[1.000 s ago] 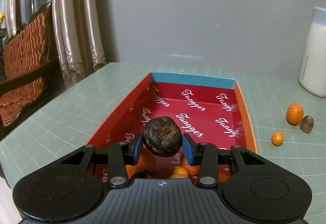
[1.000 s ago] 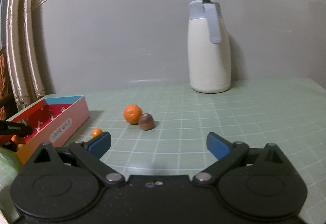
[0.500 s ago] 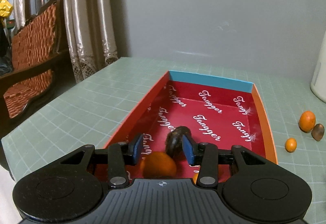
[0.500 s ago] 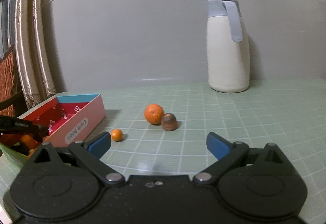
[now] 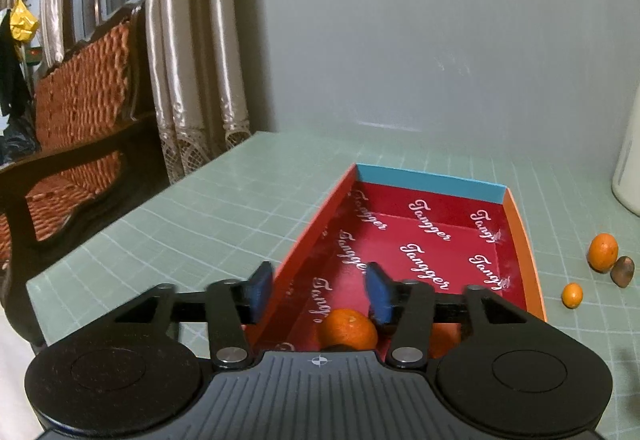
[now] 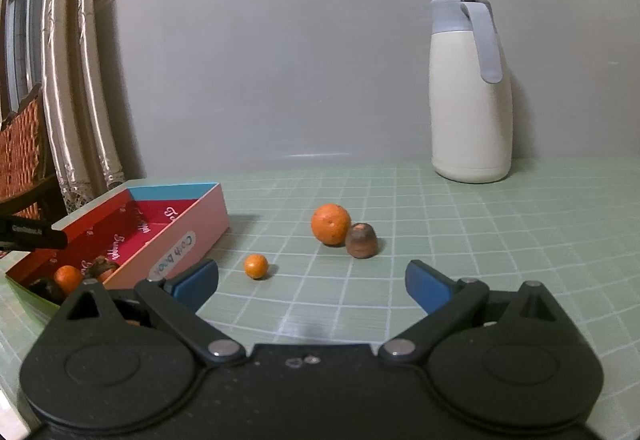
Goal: Organize fruits
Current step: 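Withdraw the left tool while the right tool grasps the small kumquat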
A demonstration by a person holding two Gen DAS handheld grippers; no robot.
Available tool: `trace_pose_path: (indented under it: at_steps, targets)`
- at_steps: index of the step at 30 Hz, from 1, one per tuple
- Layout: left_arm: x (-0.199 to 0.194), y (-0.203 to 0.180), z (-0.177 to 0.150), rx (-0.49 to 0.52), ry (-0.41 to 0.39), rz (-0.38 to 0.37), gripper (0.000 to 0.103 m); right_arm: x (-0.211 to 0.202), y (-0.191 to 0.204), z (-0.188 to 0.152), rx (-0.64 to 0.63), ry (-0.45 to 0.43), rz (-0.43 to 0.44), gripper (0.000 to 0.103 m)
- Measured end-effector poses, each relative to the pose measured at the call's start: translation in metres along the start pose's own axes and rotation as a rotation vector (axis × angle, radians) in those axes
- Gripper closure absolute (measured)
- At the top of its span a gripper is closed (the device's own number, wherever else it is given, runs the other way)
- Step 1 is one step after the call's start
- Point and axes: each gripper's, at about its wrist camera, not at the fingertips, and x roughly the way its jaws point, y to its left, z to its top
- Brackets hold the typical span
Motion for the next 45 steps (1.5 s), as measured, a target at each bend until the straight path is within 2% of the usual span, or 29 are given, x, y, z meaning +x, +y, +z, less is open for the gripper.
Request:
trace_pose_path:
  at_steps: [2, 9, 22, 27, 30, 32, 35, 45]
  targets:
    - [-0.005, 0.004, -0.001, -0.001, -0.015, 0.008, 0.036, 0.001, 0.003, 0.0, -0.005, 0.002, 0.005, 0.003]
    - [-0.016, 0.017, -0.011, 0.013, -0.026, 0.023, 0.036, 0.008, 0.013, -0.001, -0.011, 0.01, 0.015, 0.003]
    - [-0.015, 0.047, -0.029, -0.022, -0.003, 0.052, 0.035, 0.02, 0.034, -0.001, -0.045, 0.031, 0.026, 0.004]
    - [-0.018, 0.053, -0.032, -0.017, -0.028, 0.066, 0.03, 0.024, 0.04, -0.001, -0.056, 0.039, 0.021, 0.006]
    - [-0.019, 0.057, -0.033, -0.021, -0.035, 0.06, 0.029, 0.027, 0.042, 0.001, -0.066, 0.044, 0.017, 0.012]
    - [-0.021, 0.059, -0.033, -0.027, -0.039, 0.06, 0.029, 0.03, 0.044, 0.002, -0.077, 0.051, 0.014, 0.021]
    - [-0.023, 0.064, -0.034, -0.033, -0.049, 0.067, 0.028, 0.035, 0.044, 0.003, -0.074, 0.068, 0.011, 0.024]
    - [-0.022, 0.077, -0.033, -0.07, -0.062, 0.095, 0.024, 0.065, 0.044, 0.011, -0.059, 0.157, 0.0, 0.052]
